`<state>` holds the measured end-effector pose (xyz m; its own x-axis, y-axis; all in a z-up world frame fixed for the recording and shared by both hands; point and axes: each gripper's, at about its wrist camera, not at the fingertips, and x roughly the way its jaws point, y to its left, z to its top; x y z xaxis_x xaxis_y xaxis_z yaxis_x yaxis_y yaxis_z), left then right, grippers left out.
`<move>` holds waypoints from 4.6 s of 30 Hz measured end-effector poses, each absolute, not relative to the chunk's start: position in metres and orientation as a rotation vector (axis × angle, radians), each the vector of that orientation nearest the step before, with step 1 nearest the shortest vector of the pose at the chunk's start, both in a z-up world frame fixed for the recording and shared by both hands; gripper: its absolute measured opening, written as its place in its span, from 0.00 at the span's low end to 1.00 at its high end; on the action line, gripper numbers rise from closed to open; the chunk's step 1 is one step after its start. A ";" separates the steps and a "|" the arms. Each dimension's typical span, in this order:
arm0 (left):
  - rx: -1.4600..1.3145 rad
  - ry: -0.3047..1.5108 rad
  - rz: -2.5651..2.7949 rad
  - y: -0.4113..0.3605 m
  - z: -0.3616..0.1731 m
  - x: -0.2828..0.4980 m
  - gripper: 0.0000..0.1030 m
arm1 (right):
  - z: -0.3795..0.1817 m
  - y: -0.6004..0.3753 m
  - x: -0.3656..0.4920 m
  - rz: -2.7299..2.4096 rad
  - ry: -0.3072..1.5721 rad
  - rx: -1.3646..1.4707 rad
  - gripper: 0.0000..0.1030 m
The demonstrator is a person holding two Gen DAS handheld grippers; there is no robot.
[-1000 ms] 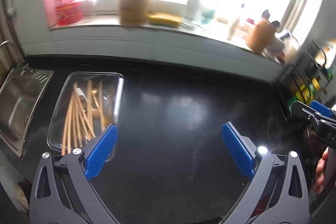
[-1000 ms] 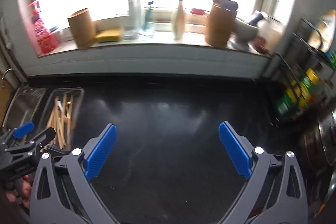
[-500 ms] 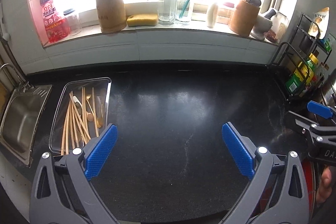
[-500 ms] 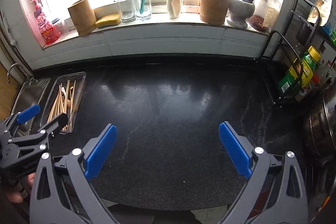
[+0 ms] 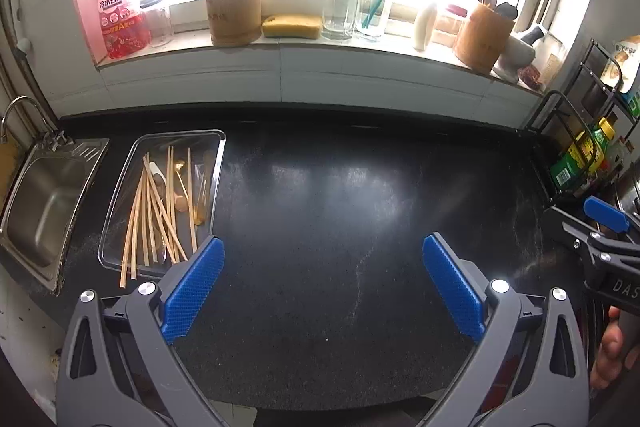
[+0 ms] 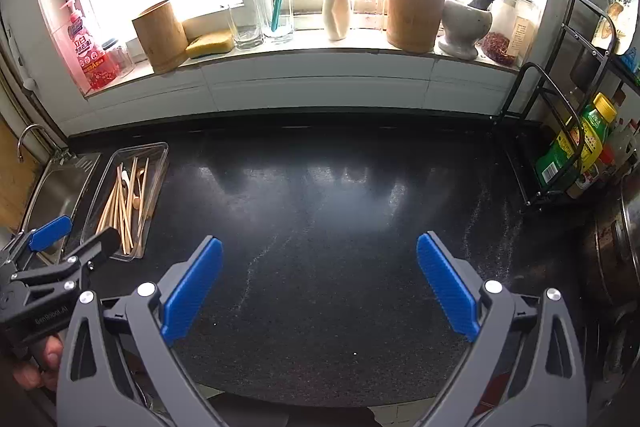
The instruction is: Organize utensils
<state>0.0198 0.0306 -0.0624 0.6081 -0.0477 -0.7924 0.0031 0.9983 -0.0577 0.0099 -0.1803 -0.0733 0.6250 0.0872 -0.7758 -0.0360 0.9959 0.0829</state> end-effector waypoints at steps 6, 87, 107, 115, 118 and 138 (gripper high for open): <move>-0.040 0.935 -0.040 0.026 -0.066 0.018 0.94 | -0.073 -0.178 0.009 0.079 0.891 0.064 0.92; -0.061 0.966 -0.050 0.017 -0.073 0.022 0.94 | -0.072 -0.185 0.009 0.073 0.900 0.076 0.92; -0.042 0.957 -0.058 0.016 -0.067 0.025 0.94 | -0.070 -0.186 0.009 0.065 0.897 0.083 0.92; -0.040 0.956 -0.061 0.015 -0.066 0.025 0.94 | -0.070 -0.185 0.009 0.065 0.897 0.084 0.92; -0.041 0.955 -0.062 0.015 -0.066 0.026 0.94 | -0.070 -0.185 0.009 0.065 0.896 0.084 0.92; -0.040 0.921 -0.026 0.012 -0.059 0.014 0.94 | -0.072 -0.188 0.008 0.062 0.896 0.093 0.92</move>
